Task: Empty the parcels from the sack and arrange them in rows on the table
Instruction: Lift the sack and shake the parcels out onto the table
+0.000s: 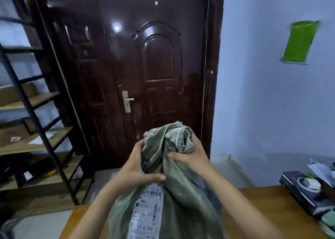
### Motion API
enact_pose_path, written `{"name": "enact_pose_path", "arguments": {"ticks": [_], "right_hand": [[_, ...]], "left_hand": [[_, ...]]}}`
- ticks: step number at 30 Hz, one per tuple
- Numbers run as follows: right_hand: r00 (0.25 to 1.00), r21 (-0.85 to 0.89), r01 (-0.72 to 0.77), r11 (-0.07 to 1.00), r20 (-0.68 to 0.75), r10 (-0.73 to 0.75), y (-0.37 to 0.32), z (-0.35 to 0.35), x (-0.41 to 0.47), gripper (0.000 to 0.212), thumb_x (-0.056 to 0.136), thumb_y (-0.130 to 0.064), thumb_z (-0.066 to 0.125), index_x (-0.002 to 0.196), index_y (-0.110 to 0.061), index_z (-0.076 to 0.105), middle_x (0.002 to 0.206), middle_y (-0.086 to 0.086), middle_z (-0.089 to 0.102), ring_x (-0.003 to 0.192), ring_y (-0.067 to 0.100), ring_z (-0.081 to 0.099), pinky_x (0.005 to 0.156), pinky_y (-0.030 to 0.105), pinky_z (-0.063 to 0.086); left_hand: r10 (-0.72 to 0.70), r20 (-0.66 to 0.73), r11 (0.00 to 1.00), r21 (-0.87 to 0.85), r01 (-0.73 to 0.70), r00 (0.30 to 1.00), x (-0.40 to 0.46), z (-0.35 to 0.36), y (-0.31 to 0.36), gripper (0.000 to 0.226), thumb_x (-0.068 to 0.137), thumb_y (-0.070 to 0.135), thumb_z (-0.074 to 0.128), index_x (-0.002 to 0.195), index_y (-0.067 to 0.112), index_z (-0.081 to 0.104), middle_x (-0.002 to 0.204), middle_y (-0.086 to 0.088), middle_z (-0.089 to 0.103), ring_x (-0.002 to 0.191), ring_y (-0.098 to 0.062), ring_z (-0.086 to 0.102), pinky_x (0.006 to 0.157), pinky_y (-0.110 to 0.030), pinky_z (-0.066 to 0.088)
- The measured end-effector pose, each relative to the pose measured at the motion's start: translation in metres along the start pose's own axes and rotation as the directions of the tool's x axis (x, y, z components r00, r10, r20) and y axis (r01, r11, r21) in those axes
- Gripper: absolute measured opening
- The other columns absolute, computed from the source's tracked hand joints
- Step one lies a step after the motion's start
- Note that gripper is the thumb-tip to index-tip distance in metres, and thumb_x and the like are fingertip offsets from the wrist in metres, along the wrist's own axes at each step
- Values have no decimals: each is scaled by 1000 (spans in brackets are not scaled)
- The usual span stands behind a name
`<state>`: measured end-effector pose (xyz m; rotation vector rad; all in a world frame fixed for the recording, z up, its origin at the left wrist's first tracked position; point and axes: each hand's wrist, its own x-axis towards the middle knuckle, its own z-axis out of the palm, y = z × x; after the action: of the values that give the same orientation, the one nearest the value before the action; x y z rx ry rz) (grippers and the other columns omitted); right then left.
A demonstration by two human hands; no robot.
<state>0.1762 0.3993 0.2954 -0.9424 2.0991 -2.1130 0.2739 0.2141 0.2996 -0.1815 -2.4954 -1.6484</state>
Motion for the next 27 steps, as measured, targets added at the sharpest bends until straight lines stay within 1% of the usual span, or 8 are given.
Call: {"name": "enact_pose_path", "arguments": {"ticks": [6, 10, 13, 17, 19, 21, 23, 27], "right_hand": [[996, 144, 85, 986, -8, -85, -34, 21, 23, 73, 59, -2, 84, 121, -23, 53, 115, 7, 64, 108, 23, 64, 95, 43, 53], [982, 101, 187, 977, -26, -185, -65, 44, 36, 79, 61, -1, 87, 128, -13, 47, 116, 0, 62, 107, 8, 62, 92, 26, 52], [973, -5, 230, 973, -18, -230, -72, 31, 44, 96, 59, -18, 92, 137, -18, 37, 128, -2, 57, 119, 8, 56, 102, 31, 48], [962, -153, -34, 988, 261, 73, -37, -3, 20, 125, 54, -45, 90, 150, -39, 11, 144, -12, 42, 131, 1, 44, 107, 29, 40], [932, -127, -99, 987, 336, 136, -20, 4, 5, 108, 57, -34, 92, 144, -24, 28, 131, -13, 53, 116, -7, 54, 96, 19, 46], [963, -54, -57, 997, 262, 70, -21, 19, 7, 73, 62, -18, 90, 124, -17, 53, 114, -4, 67, 106, 4, 65, 90, 27, 53], [991, -11, 3, 1000, 130, -1, -31, 25, 25, 67, 59, -25, 91, 117, -9, 61, 110, 5, 71, 106, 17, 67, 95, 44, 53], [995, 59, 24, 998, 100, -30, -31, 25, 43, 62, 63, -25, 87, 117, -6, 62, 111, 8, 71, 108, 22, 66, 98, 46, 51]], "left_hand": [[-13, 3, 990, -138, 13, 1000, 5, 24, -27, 125, 54, 27, 92, 146, 22, 7, 136, 5, 49, 123, 0, 52, 99, -24, 47], [129, -222, 972, -165, -168, 966, 30, 29, -9, 74, 64, 18, 88, 127, 5, 52, 115, 3, 69, 111, -9, 64, 90, -25, 53], [199, -324, 949, -172, -264, 925, 48, 11, 14, 46, 74, -11, 73, 113, 11, 61, 105, 5, 73, 105, -12, 66, 87, -29, 55], [190, -336, 943, -198, -266, 923, 59, -10, 29, 35, 68, -13, 75, 95, 6, 64, 84, 6, 73, 85, -7, 69, 71, -22, 55], [176, -340, 947, -197, -253, 924, 63, -10, 39, 30, 64, 4, 82, 87, 8, 64, 77, 10, 72, 81, -4, 67, 69, -21, 53], [163, -346, 942, -223, -250, 924, 66, -7, 55, 34, 60, 18, 80, 90, 13, 65, 86, 6, 71, 89, -9, 66, 76, -26, 55], [187, -366, 931, -230, -283, 912, 70, -7, 75, 31, 68, 6, 76, 95, 16, 65, 94, 3, 69, 93, -8, 66, 78, -25, 54], [213, -387, 920, -231, -318, 897, 72, -9, 82, 33, 77, -4, 72, 100, 19, 64, 100, 3, 68, 99, -8, 66, 82, -25, 55]]}}
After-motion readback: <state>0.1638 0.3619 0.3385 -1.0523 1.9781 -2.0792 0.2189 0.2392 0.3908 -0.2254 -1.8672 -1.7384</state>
